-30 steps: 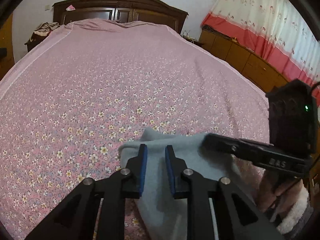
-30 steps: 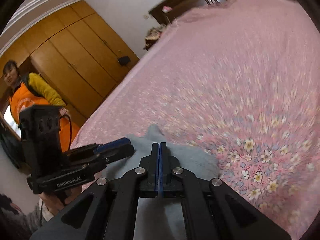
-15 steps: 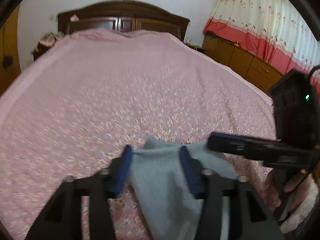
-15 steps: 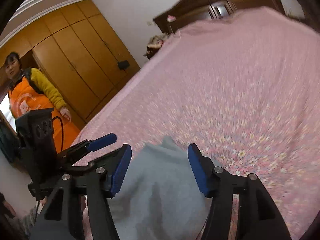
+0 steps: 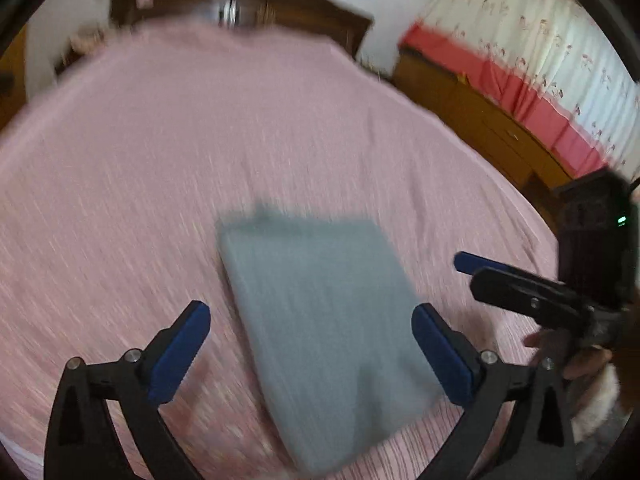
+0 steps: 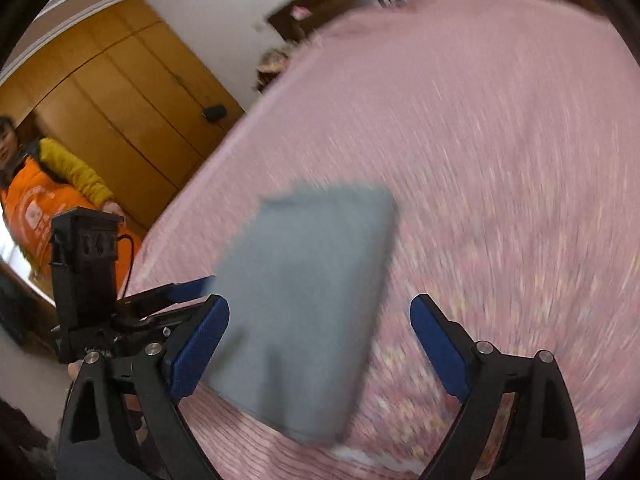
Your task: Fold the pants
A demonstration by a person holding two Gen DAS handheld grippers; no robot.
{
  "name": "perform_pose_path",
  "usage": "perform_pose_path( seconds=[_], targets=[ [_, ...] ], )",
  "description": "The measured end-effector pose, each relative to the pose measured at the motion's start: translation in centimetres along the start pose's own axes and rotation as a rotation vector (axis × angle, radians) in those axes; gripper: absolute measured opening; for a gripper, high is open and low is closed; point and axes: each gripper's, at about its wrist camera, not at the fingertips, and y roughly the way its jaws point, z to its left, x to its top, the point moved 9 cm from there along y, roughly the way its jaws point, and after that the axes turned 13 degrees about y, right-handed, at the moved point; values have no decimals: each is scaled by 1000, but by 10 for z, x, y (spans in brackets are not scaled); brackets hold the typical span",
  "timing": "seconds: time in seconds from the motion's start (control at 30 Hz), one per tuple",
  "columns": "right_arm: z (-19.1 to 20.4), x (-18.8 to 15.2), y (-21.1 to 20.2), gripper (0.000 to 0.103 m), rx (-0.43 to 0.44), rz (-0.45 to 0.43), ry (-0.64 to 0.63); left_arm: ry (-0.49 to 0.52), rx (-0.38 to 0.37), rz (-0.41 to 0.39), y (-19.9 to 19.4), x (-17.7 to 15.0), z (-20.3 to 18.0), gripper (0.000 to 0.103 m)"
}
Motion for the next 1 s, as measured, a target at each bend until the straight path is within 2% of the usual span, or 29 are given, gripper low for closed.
perform_pose_path(
  seconds=[0.07,0.13,0.23,0.33,0.37,0.4,0.43,0.47,0.5,0.53,0.6,0.77,1.0],
  targets=[
    [-13,-8,11,94,30,25,42,-37,-60,70,22,-20,2,89],
    [-13,-4,14,94,79,1,29,-67,-76,101,38,-34,8,87],
    [-5,15,23,94,169,-14,22,-111,-141,31,40,-27,14,87],
    [-2,32,42,91,187,2,38,-131,-210,-5,47,-7,19,86],
    [-3,37,52,89,183,25,54,-129,-219,-12,51,-1,20,83],
    [-4,38,56,81,172,39,60,-127,-216,-11,54,0,22,73],
    [-3,40,59,68,165,45,62,-127,-205,-2,59,-1,22,70],
    [-5,40,59,60,144,46,63,-129,-209,5,62,0,22,69],
    [-8,41,58,46,125,40,76,-130,-210,3,62,0,20,66],
    [-11,43,56,42,125,40,114,-127,-202,-2,58,-1,20,63],
    [-11,44,48,36,135,37,143,-137,-161,-3,50,-2,18,52],
    [-1,46,20,33,133,32,151,-101,-67,-19,27,13,-9,44],
    [-1,48,-13,33,110,25,141,-68,-98,8,2,24,-47,41]
  ],
)
